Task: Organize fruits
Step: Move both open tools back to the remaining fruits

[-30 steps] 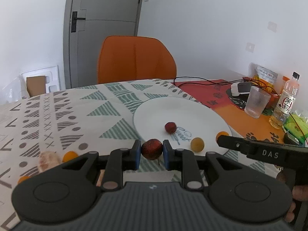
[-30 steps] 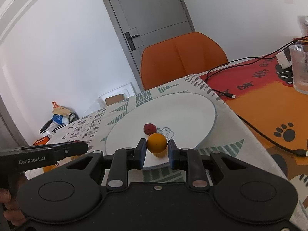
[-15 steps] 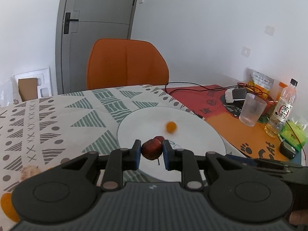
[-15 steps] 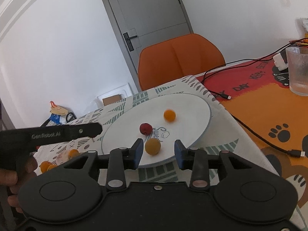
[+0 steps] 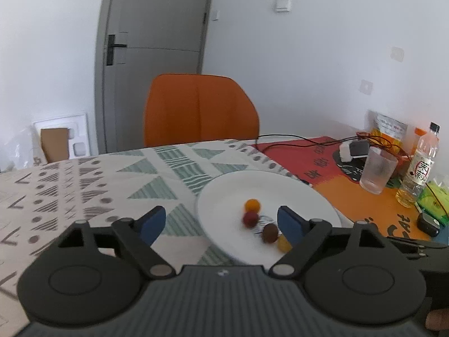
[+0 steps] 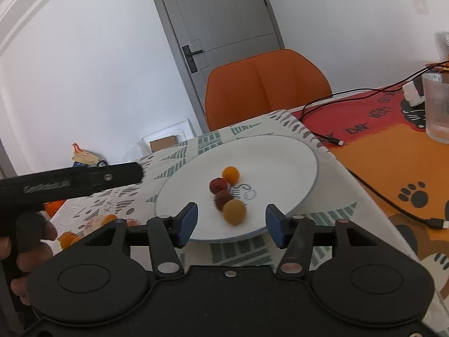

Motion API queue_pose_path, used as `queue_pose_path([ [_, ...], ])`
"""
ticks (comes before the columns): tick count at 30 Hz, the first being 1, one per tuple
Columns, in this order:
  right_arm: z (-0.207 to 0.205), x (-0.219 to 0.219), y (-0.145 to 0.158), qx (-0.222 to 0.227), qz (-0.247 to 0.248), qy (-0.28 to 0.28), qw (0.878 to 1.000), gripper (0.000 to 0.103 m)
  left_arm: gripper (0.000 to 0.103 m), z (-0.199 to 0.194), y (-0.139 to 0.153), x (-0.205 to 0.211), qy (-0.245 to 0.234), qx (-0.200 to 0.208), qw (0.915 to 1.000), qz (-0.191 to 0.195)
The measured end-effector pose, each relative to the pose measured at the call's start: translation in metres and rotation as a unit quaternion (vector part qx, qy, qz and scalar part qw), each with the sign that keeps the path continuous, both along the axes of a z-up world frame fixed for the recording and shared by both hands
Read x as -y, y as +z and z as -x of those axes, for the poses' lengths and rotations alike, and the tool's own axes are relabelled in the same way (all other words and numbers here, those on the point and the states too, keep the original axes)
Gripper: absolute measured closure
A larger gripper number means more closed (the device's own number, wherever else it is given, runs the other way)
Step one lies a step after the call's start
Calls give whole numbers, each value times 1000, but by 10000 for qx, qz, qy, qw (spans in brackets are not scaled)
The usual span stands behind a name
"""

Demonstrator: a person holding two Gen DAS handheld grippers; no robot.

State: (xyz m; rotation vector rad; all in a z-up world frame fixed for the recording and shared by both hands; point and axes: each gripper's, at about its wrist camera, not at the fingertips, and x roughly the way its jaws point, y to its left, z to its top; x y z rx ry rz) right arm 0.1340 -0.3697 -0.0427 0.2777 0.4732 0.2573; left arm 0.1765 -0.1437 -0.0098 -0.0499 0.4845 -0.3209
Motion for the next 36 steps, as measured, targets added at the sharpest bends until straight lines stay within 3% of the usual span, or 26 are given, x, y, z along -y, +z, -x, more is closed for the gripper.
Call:
queue_pose_path([
  [4, 0, -8, 2, 18, 46, 39, 10000, 34, 17, 5, 0, -21, 326, -78, 9994, 18],
  [11, 1, -21, 7, 21, 44, 178, 9998, 28, 9, 18, 5, -52, 804, 9, 9968, -19],
  [15, 3, -31, 12, 72, 71, 269, 9996, 16, 8, 26, 10, -70, 986, 45, 9951, 34],
  [23, 8, -59, 21, 142, 91, 765, 9969, 15, 8, 40, 16, -103, 1283, 110, 9916, 85],
  [36, 9, -95, 26, 115, 265, 1119, 9933, 20, 11, 58, 6, -149, 1630, 63, 9852, 524],
])
